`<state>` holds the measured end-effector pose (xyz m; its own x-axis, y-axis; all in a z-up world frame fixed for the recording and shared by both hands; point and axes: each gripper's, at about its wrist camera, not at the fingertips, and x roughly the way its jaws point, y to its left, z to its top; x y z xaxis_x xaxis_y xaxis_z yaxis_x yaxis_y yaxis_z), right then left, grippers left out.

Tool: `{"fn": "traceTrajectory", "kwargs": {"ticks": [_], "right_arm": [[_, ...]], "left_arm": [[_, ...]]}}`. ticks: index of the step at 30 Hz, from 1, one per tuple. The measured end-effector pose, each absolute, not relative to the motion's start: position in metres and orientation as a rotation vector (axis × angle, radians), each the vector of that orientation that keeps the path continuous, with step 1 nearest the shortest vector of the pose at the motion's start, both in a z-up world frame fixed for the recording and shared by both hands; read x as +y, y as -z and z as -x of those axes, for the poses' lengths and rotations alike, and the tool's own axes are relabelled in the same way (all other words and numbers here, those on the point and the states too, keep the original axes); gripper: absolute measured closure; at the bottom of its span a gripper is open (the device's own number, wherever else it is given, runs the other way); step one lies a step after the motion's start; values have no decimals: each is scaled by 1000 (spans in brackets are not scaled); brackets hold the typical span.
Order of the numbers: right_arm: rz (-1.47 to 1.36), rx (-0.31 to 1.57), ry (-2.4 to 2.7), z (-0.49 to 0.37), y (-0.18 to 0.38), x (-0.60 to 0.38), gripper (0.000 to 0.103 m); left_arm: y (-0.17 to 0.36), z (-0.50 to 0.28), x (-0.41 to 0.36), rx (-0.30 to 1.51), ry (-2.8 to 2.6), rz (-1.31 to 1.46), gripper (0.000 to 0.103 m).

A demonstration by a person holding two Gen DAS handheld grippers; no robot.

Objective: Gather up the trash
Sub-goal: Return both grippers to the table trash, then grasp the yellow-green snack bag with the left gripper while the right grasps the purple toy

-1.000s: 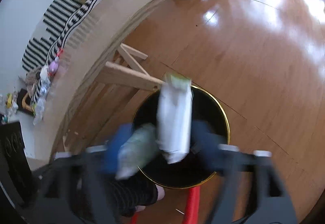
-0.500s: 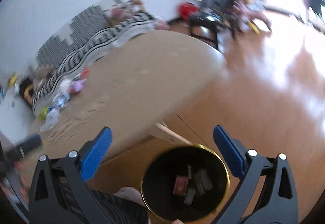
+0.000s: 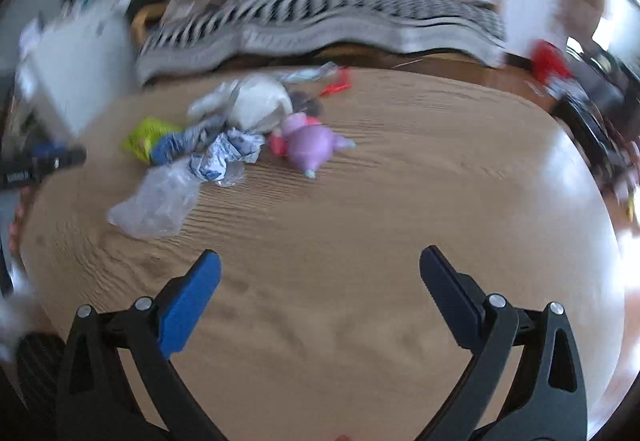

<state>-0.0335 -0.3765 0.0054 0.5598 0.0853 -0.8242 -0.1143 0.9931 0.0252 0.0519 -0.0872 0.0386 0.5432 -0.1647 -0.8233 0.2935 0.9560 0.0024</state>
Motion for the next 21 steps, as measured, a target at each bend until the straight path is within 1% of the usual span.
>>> {"fn": "traceTrajectory", "kwargs": {"ticks": [6,12,16,18,21], "right_arm": [[237,1081,-249,-48,20,-369,7],[266,1141,-345,-98,42,-360,7],[339,1158,-406,-111,56,-352,7],[291,1172,-462,-116,63,-354,6],[280,1141,-464,-118,61,-355,5]], "left_arm": [[-11,-109,-106,1023,296,-215,6],[9,-150,-113,1063,300,-228,6],[19,-162,-113,1082,312,-245,6],[22,-167,-105,1093,285,-235,6],[30,-174,-96,1105,272,-221,6]]}}
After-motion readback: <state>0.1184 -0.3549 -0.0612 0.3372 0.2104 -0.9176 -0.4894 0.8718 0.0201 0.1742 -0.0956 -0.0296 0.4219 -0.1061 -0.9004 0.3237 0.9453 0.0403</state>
